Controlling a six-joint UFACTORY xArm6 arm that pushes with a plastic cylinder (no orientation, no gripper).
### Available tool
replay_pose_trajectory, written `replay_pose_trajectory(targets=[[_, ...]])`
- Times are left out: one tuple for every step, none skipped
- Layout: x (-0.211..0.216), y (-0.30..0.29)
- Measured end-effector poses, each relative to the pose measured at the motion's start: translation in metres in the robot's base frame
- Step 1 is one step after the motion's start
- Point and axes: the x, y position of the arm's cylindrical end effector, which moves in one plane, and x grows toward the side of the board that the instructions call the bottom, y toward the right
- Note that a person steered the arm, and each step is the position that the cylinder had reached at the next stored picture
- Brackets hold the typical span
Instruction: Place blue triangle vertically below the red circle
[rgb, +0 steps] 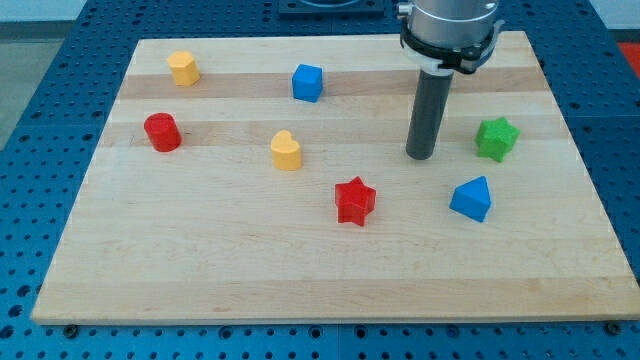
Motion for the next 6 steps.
replay_pose_trajectory(targets=[[0.028, 0.020], [0.059, 0.070], [0.101, 0.076], [0.122, 0.071], [0.152, 0.072], [0.133, -0.016]])
